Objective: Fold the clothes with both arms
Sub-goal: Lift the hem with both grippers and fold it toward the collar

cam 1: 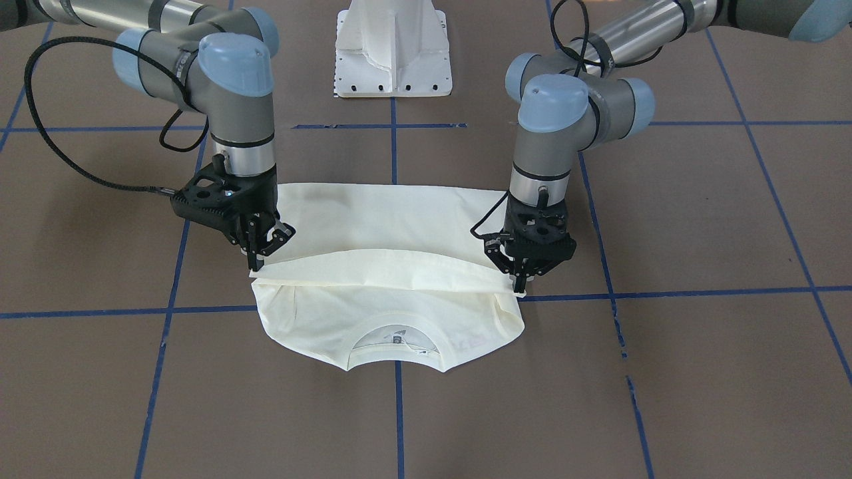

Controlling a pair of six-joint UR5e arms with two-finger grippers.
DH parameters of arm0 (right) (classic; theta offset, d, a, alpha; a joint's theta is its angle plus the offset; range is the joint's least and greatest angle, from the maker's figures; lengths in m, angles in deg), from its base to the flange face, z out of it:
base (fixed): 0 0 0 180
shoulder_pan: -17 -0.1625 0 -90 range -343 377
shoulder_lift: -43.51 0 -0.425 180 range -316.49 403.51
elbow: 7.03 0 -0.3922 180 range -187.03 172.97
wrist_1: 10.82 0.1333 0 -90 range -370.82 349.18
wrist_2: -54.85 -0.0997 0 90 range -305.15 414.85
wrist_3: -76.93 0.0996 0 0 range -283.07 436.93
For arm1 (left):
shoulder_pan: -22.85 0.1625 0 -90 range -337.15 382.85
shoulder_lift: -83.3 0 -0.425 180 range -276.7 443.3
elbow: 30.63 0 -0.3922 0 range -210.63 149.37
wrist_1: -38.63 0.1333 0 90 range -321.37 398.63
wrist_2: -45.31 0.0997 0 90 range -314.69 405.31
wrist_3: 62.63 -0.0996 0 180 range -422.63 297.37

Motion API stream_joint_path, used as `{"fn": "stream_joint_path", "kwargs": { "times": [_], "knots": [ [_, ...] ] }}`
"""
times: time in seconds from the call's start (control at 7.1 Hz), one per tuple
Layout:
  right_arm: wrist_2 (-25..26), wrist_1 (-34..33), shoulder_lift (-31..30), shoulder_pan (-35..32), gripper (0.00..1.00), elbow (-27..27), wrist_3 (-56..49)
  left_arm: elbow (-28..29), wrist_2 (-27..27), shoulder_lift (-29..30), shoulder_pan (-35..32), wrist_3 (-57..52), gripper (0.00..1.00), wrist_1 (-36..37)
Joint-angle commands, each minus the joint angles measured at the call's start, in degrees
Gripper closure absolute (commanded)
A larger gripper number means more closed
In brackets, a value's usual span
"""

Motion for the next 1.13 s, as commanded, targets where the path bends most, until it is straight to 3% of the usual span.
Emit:
{"fn": "stream_joint_path", "kwargs": {
  "times": [0.0, 0.7, 0.84, 0.99],
  "knots": [
    [-0.4, 2.5, 0.2, -1.4, 1.0, 3.4, -0.6, 2.1, 0.1, 0.7, -0.1, -0.1, 1.0, -0.8],
    [-1.7, 3.2, 0.2, -2.5, 1.0, 7.8, -2.8, 3.6, 0.0, 0.7, -1.9, -2.9, 1.0, -0.9],
    [-1.8, 3.2, 0.2, -2.4, 0.7, 7.9, -2.9, 3.8, 0.0, 0.4, -1.8, -2.9, 0.95, -1.3],
    [-1.4, 3.2, 0.2, -1.8, 0.01, 8.2, -4.1, 3.8, 0.0, -0.1, -1.7, -2.9, 0.43, -2.3]
  ]
}}
